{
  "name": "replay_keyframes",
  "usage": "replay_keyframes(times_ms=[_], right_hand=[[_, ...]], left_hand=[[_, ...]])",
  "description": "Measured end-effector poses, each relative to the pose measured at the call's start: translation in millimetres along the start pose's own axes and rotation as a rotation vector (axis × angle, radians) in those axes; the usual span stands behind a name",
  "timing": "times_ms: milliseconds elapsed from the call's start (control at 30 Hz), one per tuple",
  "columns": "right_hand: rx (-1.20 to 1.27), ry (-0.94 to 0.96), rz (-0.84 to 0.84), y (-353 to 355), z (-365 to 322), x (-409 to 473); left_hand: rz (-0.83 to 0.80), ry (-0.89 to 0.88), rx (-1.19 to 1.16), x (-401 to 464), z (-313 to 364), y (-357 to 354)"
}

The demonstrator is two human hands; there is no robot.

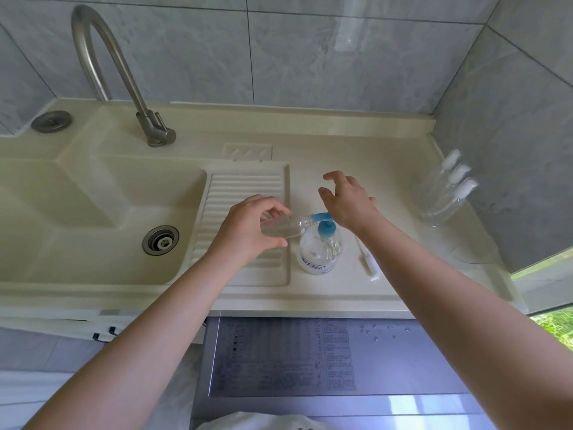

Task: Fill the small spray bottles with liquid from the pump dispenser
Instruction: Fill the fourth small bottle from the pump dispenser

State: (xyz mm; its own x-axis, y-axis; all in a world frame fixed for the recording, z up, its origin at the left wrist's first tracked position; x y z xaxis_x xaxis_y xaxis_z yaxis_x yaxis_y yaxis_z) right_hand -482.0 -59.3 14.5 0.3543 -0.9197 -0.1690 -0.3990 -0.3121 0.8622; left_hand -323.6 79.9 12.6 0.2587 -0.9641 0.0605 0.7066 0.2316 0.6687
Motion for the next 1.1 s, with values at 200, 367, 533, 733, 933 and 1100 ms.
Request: replay_keyframes(times_ms=[200,367,533,733,933,1100], right_hand=[[-0.052,-0.012,0.037,-10,4,-5],[0.024,-0.028,0.046,-7,5,-3],[-0.116,0.016,0.123,-8,4,-6],[-0.228,0.024,0.169,-8,4,-10],[-0.432,0.057,0.215,3,2,-12],[-0.373,0.042,0.157,-5,6,-13]], left_hand=[[0.005,-0.008,0.003,0,-2,0],[0.012,-0.012,-0.001,1,-3,0],[0.010,-0.012,-0.001,2,-1,2],[-0.005,-0.013,0.024,-1,0,3],[-0.003,-0.016,0.024,-2,0,3],[-0.001,-0.017,0.036,-1,0,1]])
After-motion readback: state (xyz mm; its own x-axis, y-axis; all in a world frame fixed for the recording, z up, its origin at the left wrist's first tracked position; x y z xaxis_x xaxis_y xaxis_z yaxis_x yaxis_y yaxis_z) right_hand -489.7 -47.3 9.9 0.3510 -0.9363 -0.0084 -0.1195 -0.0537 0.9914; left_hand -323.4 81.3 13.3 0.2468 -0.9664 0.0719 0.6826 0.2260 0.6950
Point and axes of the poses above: each hand's wrist, its own x-axis towards the middle knuckle, its own y-axis out of the back of the hand, z = x × y, the point moved 1 cm from there along x, towards the middle knuckle, and after that the axes turned 1 degree about -z, right-handed, at the moved point
